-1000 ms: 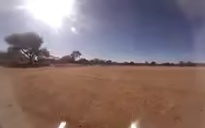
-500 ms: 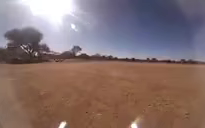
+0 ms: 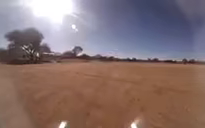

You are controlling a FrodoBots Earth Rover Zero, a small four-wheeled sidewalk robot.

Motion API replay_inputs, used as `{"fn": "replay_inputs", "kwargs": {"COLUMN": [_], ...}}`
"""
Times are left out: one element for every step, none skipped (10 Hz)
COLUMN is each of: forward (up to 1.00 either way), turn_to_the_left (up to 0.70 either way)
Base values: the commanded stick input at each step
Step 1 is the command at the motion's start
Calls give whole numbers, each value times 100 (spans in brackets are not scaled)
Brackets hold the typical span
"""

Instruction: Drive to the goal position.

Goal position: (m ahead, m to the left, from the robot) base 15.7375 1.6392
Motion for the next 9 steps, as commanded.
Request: {"fn": "replay_inputs", "kwargs": {"forward": [50,50,50,50,50,50,50,50,50], "turn_to_the_left": [0,0,0,0,0,0,0,0,0]}}
